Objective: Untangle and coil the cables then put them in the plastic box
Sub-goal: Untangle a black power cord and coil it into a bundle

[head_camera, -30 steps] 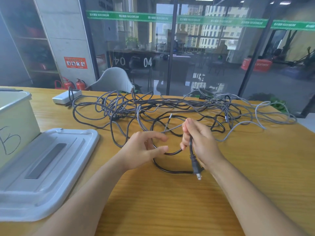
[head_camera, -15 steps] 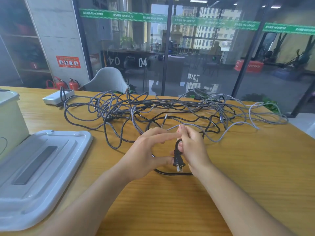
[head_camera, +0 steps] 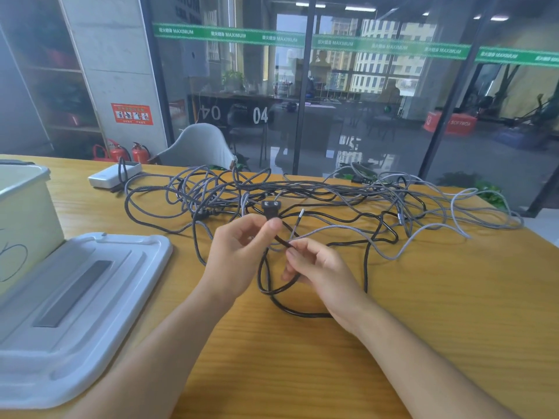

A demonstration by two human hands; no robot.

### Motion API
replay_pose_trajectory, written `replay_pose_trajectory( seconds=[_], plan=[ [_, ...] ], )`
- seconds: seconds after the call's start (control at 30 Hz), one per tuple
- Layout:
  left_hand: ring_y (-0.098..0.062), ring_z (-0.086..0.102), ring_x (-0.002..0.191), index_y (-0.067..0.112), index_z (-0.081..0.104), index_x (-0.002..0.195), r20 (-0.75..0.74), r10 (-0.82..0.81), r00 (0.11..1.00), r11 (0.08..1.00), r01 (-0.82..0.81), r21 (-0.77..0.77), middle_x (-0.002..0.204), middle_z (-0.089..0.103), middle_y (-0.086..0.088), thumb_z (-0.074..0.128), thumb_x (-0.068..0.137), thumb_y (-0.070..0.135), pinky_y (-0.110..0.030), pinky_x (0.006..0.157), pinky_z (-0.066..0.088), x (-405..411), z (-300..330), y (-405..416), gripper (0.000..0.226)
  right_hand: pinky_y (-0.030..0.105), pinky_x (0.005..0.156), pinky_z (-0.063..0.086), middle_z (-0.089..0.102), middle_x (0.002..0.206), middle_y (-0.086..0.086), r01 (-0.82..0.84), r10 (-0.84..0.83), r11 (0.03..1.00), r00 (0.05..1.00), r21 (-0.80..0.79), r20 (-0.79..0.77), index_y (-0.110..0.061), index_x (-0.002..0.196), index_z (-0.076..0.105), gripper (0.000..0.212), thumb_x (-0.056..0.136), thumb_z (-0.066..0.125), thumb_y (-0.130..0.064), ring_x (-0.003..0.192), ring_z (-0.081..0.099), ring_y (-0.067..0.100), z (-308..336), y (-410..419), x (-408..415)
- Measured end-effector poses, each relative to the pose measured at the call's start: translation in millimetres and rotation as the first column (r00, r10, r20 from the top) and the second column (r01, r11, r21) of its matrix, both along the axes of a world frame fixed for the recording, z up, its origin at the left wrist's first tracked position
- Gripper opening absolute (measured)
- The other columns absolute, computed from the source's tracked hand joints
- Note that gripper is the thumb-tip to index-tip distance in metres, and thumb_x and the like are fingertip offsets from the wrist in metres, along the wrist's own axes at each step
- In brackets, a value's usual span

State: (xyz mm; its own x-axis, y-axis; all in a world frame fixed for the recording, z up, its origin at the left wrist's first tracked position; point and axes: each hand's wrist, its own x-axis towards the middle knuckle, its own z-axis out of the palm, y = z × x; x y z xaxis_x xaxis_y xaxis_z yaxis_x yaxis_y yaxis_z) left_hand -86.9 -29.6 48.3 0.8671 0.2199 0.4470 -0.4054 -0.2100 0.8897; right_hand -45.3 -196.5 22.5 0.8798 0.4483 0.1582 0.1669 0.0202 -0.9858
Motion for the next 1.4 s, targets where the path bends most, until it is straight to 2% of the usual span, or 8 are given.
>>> replay_pose_trajectory(
  seconds=[0.27, 0.47, 0.6, 0.73, 0.87, 1.13, 1.23, 1.4],
  plan=[
    [-0.012, 0.057, 0.077, 0.018, 0.079, 0.105, -0.055, 0.033, 0.998, 0.971, -0.045, -0.233, 0.082, 0.065, 0.000, 0.046, 0.110, 0.034, -0.031, 0.075, 0.047, 7, -2, 10, 0.037, 0.042, 0.107, 0.051, 0.073, 0.117, 0.016, -0.204, 0.228, 0.956, 0.969, 0.208, -0.098, 0.004, 0.121, 0.067, 0.046, 0.107, 0.045, -0.034, 0.114, 0.068, 0.030, 3, 1, -4],
    [-0.014, 0.052, 0.069, 0.020, 0.075, 0.122, -0.121, -0.186, 0.975, 0.948, 0.145, -0.284, 0.092, 0.067, -0.004, 0.042, 0.112, 0.030, -0.023, 0.060, 0.044, 1, 3, 5, 0.036, 0.049, 0.123, 0.034, 0.070, 0.133, 0.007, -0.341, 0.337, 0.935, 0.940, 0.097, 0.051, -0.022, 0.116, 0.077, 0.035, 0.105, 0.050, -0.041, 0.137, 0.057, 0.026, 5, 2, -10],
    [-0.027, 0.047, 0.061, 0.023, 0.075, 0.121, -0.156, -0.290, 0.944, 0.931, 0.241, -0.274, 0.095, 0.061, -0.023, 0.042, 0.111, 0.037, -0.027, 0.047, 0.038, -6, 7, 2, 0.038, 0.041, 0.115, 0.042, 0.073, 0.113, 0.009, -0.369, 0.370, 0.929, 0.921, -0.025, 0.122, -0.014, 0.102, 0.071, 0.032, 0.108, 0.047, -0.034, 0.122, 0.064, 0.028, 10, -1, -14],
    [-0.027, 0.067, 0.092, 0.012, 0.074, 0.122, -0.151, -0.304, 0.941, 0.929, 0.257, -0.266, 0.103, 0.074, -0.016, 0.032, 0.113, 0.038, -0.043, 0.084, 0.049, -6, 9, 4, 0.050, 0.029, 0.086, 0.051, 0.069, 0.080, 0.000, -0.217, 0.243, 0.969, 0.926, -0.117, 0.289, -0.015, 0.089, 0.071, 0.028, 0.107, 0.054, -0.029, 0.083, 0.065, 0.017, 12, -1, -12],
    [-0.027, 0.069, 0.104, 0.011, 0.076, 0.120, -0.230, -0.391, 0.891, 0.903, 0.323, -0.284, 0.108, 0.076, -0.018, 0.026, 0.111, 0.048, -0.050, 0.096, 0.050, -9, 9, 1, 0.063, 0.040, 0.063, 0.045, 0.058, 0.063, 0.000, -0.055, 0.194, 0.951, 0.873, -0.305, 0.447, -0.032, 0.078, 0.068, 0.022, 0.099, 0.067, -0.037, 0.061, 0.051, 0.020, -1, 2, -9],
    [-0.029, 0.060, 0.067, 0.014, 0.073, 0.089, -0.198, -0.524, 0.828, 0.825, 0.435, -0.361, 0.077, 0.067, -0.015, 0.036, 0.105, 0.051, -0.032, 0.053, 0.043, -12, 14, 0, 0.055, 0.035, 0.057, 0.038, 0.051, 0.058, 0.005, -0.062, 0.251, 0.912, 0.866, -0.405, 0.432, -0.033, 0.072, 0.064, 0.037, 0.107, 0.054, -0.042, 0.053, 0.042, 0.017, -7, 6, -11],
    [-0.012, 0.037, 0.038, 0.015, 0.061, 0.076, -0.100, -0.573, 0.813, 0.699, 0.422, -0.578, 0.049, 0.036, 0.003, 0.037, 0.107, 0.049, -0.025, 0.043, 0.036, -11, 17, 3, 0.052, 0.030, 0.062, 0.041, 0.058, 0.064, 0.009, -0.144, 0.351, 0.853, 0.870, -0.502, 0.346, -0.016, 0.075, 0.066, 0.058, 0.108, 0.040, -0.056, 0.058, 0.050, 0.018, -4, -5, -4],
    [-0.004, 0.017, 0.030, 0.018, 0.052, 0.070, 0.015, -0.671, 0.741, 0.496, 0.464, -0.734, 0.040, 0.031, 0.012, 0.036, 0.109, 0.047, -0.019, 0.036, 0.014, -11, 24, 21, 0.050, 0.030, 0.080, 0.044, 0.058, 0.080, -0.006, 0.047, 0.316, 0.735, 0.859, -0.677, 0.403, -0.033, 0.071, 0.060, 0.055, 0.097, 0.036, -0.076, 0.084, 0.054, 0.005, -3, -34, 26]
  ],
)
